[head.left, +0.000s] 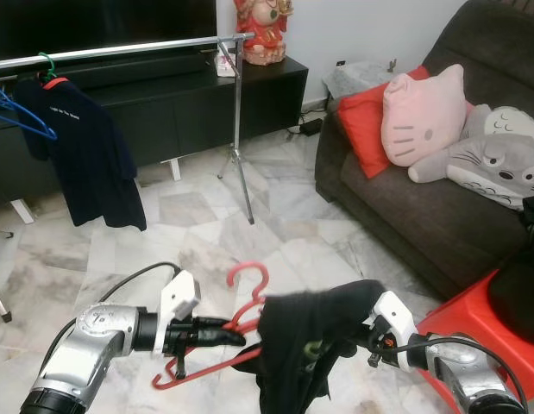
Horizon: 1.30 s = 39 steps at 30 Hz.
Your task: Hang hanger
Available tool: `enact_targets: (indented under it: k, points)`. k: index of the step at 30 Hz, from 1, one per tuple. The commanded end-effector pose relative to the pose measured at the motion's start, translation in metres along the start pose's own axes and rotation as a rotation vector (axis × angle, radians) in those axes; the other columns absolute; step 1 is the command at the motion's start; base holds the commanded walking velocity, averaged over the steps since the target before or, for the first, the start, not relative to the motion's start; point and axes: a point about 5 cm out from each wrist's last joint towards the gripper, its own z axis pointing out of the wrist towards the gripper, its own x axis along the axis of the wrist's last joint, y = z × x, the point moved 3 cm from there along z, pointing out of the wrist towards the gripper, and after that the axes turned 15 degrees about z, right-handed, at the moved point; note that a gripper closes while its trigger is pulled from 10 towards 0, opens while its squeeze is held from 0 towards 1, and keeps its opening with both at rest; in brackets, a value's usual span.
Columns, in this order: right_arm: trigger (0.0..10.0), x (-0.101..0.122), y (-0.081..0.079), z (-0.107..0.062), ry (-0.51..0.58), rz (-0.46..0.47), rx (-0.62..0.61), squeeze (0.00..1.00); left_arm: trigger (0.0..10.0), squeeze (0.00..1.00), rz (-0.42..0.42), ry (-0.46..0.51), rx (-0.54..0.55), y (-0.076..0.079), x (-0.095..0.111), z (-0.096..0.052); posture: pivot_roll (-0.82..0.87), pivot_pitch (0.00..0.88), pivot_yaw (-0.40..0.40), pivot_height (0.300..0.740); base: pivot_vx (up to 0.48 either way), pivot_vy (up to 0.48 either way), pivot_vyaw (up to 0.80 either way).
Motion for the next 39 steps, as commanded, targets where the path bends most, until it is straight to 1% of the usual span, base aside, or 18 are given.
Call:
enact_targets:
  k: [1,4,9,13,14,17,18,24,26,28,30,31,32,33,34,36,38,39]
  points:
    - [0.0,0.006,0.004,-0.003,0.008,-0.027,-0.019,0.0,0.0,0.0,0.017,-0.046,-0.007,0.003,-0.007,-0.001,-0.06,0.0,-0.091,0.74,0.0,0.0,0.0]
    - [0.0,0.001,0.004,-0.002,-0.015,-0.038,-0.021,0.0,0.0,0.0,0.014,-0.095,0.02,0.002,-0.019,-0.003,-0.06,0.0,-0.092,0.74,0.0,0.0,0.0]
    - [0.0,-0.002,0.005,-0.001,-0.038,-0.041,-0.035,0.0,0.0,0.0,-0.011,-0.12,0.051,0.001,-0.03,-0.008,-0.06,0.0,-0.092,0.74,0.0,0.0,0.0]
    - [0.0,-0.007,0.009,-0.003,-0.068,-0.048,-0.069,0.0,0.0,0.0,-0.02,-0.201,0.07,0.002,-0.047,-0.015,-0.06,0.0,-0.092,0.74,0.0,0.0,0.0]
    - [0.0,-0.007,0.01,-0.003,-0.067,-0.046,-0.075,0.0,0.0,0.0,-0.032,-0.214,0.098,0.001,-0.053,-0.018,-0.05,0.0,-0.093,0.74,0.0,0.0,0.0]
    - [0.0,-0.008,0.011,-0.004,-0.07,-0.046,-0.083,0.0,0.0,0.0,-0.04,-0.228,0.124,0.001,-0.059,-0.022,-0.06,0.0,-0.092,0.74,0.0,0.0,0.0]
    - [0.0,-0.01,0.013,-0.006,-0.078,-0.047,-0.096,0.0,0.0,0.0,-0.046,-0.237,0.165,-0.002,-0.064,-0.025,-0.06,0.0,-0.092,0.74,0.0,0.0,0.0]
    - [0.0,-0.015,0.018,-0.011,-0.098,-0.048,-0.13,0.0,0.0,0.0,-0.071,-0.238,0.221,-0.005,-0.07,-0.033,-0.06,0.0,-0.091,0.74,0.0,0.0,0.0]
    - [0.0,-0.019,0.022,-0.015,-0.116,-0.045,-0.16,0.0,0.0,0.0,-0.08,-0.253,0.239,-0.006,-0.074,-0.041,-0.05,0.0,-0.091,0.74,0.0,0.0,0.0]
    - [0.0,-0.024,0.031,-0.024,-0.135,-0.042,-0.233,0.0,0.0,0.0,-0.094,-0.289,0.261,-0.005,-0.08,-0.053,-0.05,0.0,-0.091,0.74,0.0,0.0,0.0]
    - [0.0,-0.024,0.033,-0.026,-0.136,-0.041,-0.252,0.0,0.0,0.0,-0.097,-0.295,0.26,-0.004,-0.082,-0.056,-0.05,0.0,-0.091,0.74,0.0,0.0,0.0]
    - [0.0,-0.027,0.039,-0.031,-0.139,-0.031,-0.3,0.0,0.0,0.0,-0.102,-0.322,0.269,-0.003,-0.086,-0.059,-0.05,0.0,-0.09,0.74,0.0,0.0,0.0]
    - [0.0,-0.027,0.039,-0.031,-0.139,-0.031,-0.3,0.0,0.0,0.0,-0.102,-0.322,0.269,-0.003,-0.086,-0.059,-0.05,0.0,-0.09,0.74,0.0,0.0,0.0]
    - [0.0,-0.026,0.046,-0.037,-0.122,-0.016,-0.352,0.0,0.0,0.0,-0.094,-0.391,0.26,0.001,-0.096,-0.061,-0.04,0.0,-0.09,0.74,0.0,0.0,0.0]
    - [0.0,-0.026,0.046,-0.037,-0.122,-0.016,-0.352,0.0,0.0,0.0,-0.094,-0.391,0.26,0.001,-0.096,-0.061,-0.04,0.0,-0.09,0.74,0.0,0.0,0.0]
    - [0.0,-0.02,0.052,-0.042,-0.06,0.016,-0.401,0.0,0.0,0.0,-0.083,-0.457,0.253,0.007,-0.108,-0.061,-0.05,0.0,-0.088,0.74,0.0,0.0,0.0]
    - [0.0,-0.015,0.054,-0.043,-0.011,0.055,-0.42,0.0,0.0,0.0,-0.062,-0.509,0.342,-0.001,-0.114,-0.06,-0.05,0.0,-0.087,0.74,0.0,0.0,0.0]
    - [0.0,-0.015,0.054,-0.042,0.003,0.061,-0.43,0.0,0.3,0.0,-0.07,-0.545,0.422,-0.007,-0.119,-0.06,-0.06,0.0,-0.086,0.74,0.0,0.0,0.0]
